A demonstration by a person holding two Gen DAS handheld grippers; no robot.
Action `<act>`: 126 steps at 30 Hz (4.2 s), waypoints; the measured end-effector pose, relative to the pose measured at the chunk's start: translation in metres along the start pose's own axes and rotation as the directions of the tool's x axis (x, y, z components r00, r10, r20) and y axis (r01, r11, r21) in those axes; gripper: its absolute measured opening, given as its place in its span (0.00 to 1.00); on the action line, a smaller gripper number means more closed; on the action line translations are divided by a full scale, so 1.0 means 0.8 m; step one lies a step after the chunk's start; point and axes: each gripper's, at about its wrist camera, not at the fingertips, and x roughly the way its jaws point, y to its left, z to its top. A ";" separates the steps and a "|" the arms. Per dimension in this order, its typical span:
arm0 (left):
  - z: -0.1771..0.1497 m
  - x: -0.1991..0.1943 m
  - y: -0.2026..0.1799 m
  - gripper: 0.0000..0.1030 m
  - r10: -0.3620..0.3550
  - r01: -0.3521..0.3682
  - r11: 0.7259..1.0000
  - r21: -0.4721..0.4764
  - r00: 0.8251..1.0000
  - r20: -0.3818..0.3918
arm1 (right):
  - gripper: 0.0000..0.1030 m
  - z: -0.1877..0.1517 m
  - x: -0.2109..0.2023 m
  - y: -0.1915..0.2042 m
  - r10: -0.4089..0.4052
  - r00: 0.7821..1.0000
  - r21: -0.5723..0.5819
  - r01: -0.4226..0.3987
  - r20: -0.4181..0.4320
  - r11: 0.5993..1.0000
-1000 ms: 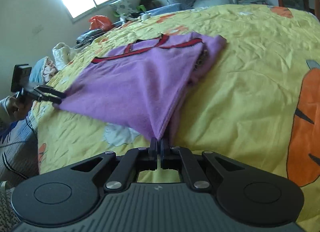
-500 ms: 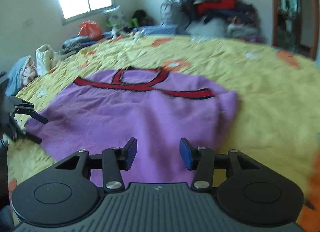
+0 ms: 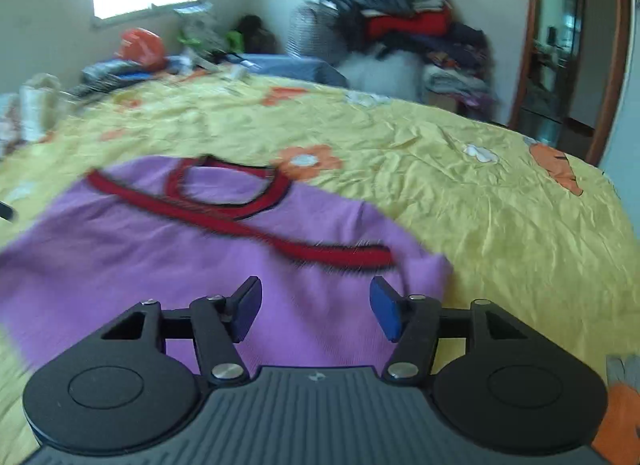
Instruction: Fold small clothes
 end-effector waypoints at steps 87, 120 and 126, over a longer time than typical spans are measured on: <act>-0.095 0.014 -0.102 1.00 0.289 -0.285 0.945 -0.162 0.957 0.001 | 1.00 -0.128 -0.087 0.054 -0.206 0.972 0.207 0.225 -0.111 0.952; 0.010 0.102 -0.055 1.00 0.234 -0.232 0.965 -0.118 0.972 0.004 | 1.00 -0.064 -0.005 0.025 -0.264 0.962 0.160 0.273 -0.074 0.949; 0.034 0.087 -0.027 1.00 0.198 -0.194 0.967 -0.167 0.980 0.012 | 1.00 -0.069 -0.029 0.053 -0.246 0.967 0.197 0.255 -0.067 0.947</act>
